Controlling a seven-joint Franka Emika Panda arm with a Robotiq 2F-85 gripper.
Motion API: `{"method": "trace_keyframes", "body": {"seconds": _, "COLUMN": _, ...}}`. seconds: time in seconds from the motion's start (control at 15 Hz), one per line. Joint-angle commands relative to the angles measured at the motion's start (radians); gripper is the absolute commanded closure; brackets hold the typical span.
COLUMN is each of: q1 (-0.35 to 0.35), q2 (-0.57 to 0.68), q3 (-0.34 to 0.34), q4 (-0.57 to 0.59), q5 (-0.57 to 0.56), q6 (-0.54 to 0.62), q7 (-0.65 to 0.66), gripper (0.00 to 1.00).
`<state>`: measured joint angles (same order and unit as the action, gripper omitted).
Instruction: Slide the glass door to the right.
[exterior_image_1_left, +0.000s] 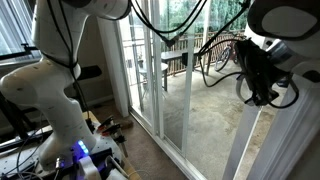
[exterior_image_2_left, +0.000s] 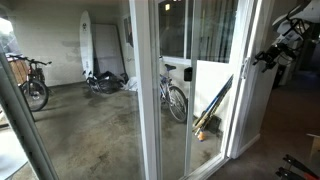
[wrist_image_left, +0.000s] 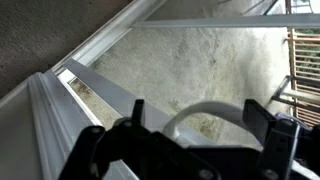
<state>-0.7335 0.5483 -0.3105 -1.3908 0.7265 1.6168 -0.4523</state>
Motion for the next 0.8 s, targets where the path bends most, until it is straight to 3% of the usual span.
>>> {"method": "trace_keyframes", "body": {"seconds": 0.0, "q1": 0.022, "q2": -0.134, "q3": 0.015, "q4": -0.239, "q5": -0.139, "q6": 0.083, "q7": -0.159, "gripper": 0.0}}
{"method": "trace_keyframes", "body": {"seconds": 0.2, "q1": 0.048, "q2": -0.206, "q3": 0.034, "q4": -0.384, "q5": -0.211, "q6": 0.166, "q7": -0.204, "gripper": 0.0}}
{"method": "trace_keyframes", "body": {"seconds": 0.53, "q1": 0.135, "q2": -0.344, "q3": 0.063, "q4": -0.639, "q5": -0.193, "q6": 0.344, "q7": -0.23, "gripper": 0.0}}
{"method": "trace_keyframes", "body": {"seconds": 0.73, "q1": 0.202, "q2": -0.42, "q3": 0.059, "q4": -0.759, "q5": -0.192, "q6": 0.391, "q7": -0.212, "gripper": 0.0}}
